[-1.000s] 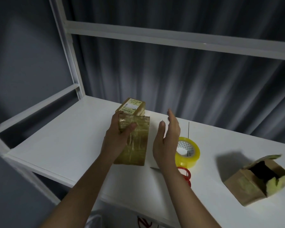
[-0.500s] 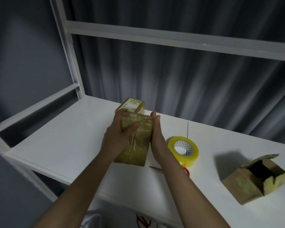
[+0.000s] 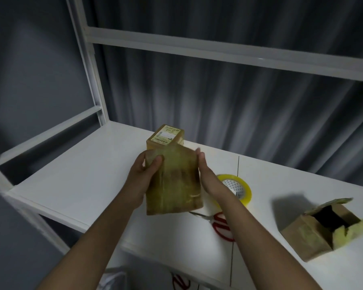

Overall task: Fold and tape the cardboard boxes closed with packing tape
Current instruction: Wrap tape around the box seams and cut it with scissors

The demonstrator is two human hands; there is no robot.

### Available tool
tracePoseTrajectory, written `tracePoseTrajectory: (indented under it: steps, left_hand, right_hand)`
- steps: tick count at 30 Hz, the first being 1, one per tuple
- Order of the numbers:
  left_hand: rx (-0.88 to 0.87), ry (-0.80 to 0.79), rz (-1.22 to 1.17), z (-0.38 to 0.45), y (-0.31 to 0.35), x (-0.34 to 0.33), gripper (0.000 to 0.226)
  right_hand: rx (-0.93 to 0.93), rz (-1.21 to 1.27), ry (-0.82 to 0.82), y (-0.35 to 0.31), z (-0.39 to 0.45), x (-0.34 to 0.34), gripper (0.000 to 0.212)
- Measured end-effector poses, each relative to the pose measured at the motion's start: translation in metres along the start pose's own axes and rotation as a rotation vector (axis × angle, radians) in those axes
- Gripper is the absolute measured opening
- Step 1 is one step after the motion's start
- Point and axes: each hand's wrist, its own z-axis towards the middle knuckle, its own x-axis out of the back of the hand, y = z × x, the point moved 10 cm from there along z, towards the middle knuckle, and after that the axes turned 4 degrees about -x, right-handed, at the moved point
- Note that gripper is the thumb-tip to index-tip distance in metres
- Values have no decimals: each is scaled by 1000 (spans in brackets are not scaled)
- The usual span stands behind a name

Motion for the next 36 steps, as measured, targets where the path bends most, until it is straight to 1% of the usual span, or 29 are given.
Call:
tracePoseTrajectory:
  steps: [1, 2, 3, 5, 7, 8, 9, 10, 11, 12, 14, 15, 16, 18, 19, 20, 22, 24, 25, 26, 27, 28, 29, 30, 31, 32, 33, 35, 36]
  left_hand:
    - [-1, 4, -29, 0, 1, 2, 65]
    - [-10, 7, -34, 2, 4, 4, 66]
    - [-17, 15, -26, 3, 6, 6, 64]
    - [-18, 32, -17, 6, 7, 8, 57]
    - [-13, 39, -12, 5, 6, 8, 53]
    - [-7, 45, -10, 4, 5, 9, 53]
    - [-1, 49, -15, 2, 3, 12, 55]
    - [-4, 44, -31, 1, 3, 13, 57]
    - [-17, 36, -40, 0, 4, 13, 58]
    - [-39, 33, -19, 0, 7, 13, 57]
    - [-100, 48, 76, 0, 16, 8, 50]
    - [-128, 51, 111, -2, 21, 3, 48]
    - [-143, 49, 142, -6, 23, -2, 45]
    - [-144, 36, 210, -15, 24, -12, 39]
    - [-138, 25, 251, -20, 24, -14, 41]
    - [-174, 20, 312, -23, 27, -15, 46]
    - [-419, -25, 484, -30, 55, -26, 51]
    - [-624, -185, 603, -33, 67, -50, 52]
    - [-656, -266, 610, -30, 63, -57, 53]
    - [-604, -322, 588, -24, 54, -57, 55]
    - [-510, -336, 568, -13, 39, -49, 56]
    - [-358, -311, 585, -3, 16, -35, 57]
    - [-159, -258, 624, 3, -11, -16, 56]
    - [3, -146, 688, 9, -34, 8, 55]
    - [103, -111, 803, 13, -44, 25, 56]
    - [138, -62, 801, 13, -40, 32, 54]
    - [103, -55, 737, 9, -26, 26, 52]
    - [-36, -160, 438, -2, 8, -7, 51]
    - [-7, -233, 303, -8, 16, -25, 59]
  right_hand:
    - [9, 16, 43, 2, 0, 9, 58]
    - [58, 4, 109, 0, -3, 15, 57]
    - [97, 12, 131, -7, -8, 12, 57]
    - [174, 17, 84, -22, -14, -10, 63]
    - [228, -104, 25, -26, -19, -27, 61]
    - [210, -185, 3, -20, -18, -26, 60]
    - [120, -241, -8, -6, -13, -20, 67]
    - [22, -270, -5, 8, -10, -10, 79]
    - [-40, -261, 22, 18, -6, 1, 91]
    - [-33, -235, 62, 17, -4, 10, 90]
    - [126, -98, 72, -11, -13, 2, 64]
    - [167, -38, 28, -20, -16, -9, 59]
    - [168, 11, -20, -24, -19, -20, 63]
    - [99, 209, -63, -13, -21, -25, 81]
    - [62, 362, -83, -8, -24, -23, 80]
    - [9, 508, -95, -2, -28, -20, 72]
    - [-126, 756, -120, 7, -38, -18, 53]
    - [-165, 925, -170, 7, -43, -19, 52]
    - [-162, 952, -176, 7, -42, -18, 54]
    - [-162, 969, -177, 6, -42, -18, 55]
    - [-160, 976, -176, 6, -42, -17, 55]
    - [-156, 968, -169, 5, -43, -15, 53]
    - [-159, 949, -161, 8, -43, -12, 52]
    - [-164, 926, -162, 10, -43, -9, 50]
    - [-162, 892, -175, 11, -44, -7, 49]
    - [-154, 868, -189, 10, -45, -7, 49]
    - [-157, 844, -192, 11, -46, -7, 49]
    - [-144, 796, -165, 10, -45, -6, 51]
    - [-124, 776, -167, 7, -43, -9, 50]
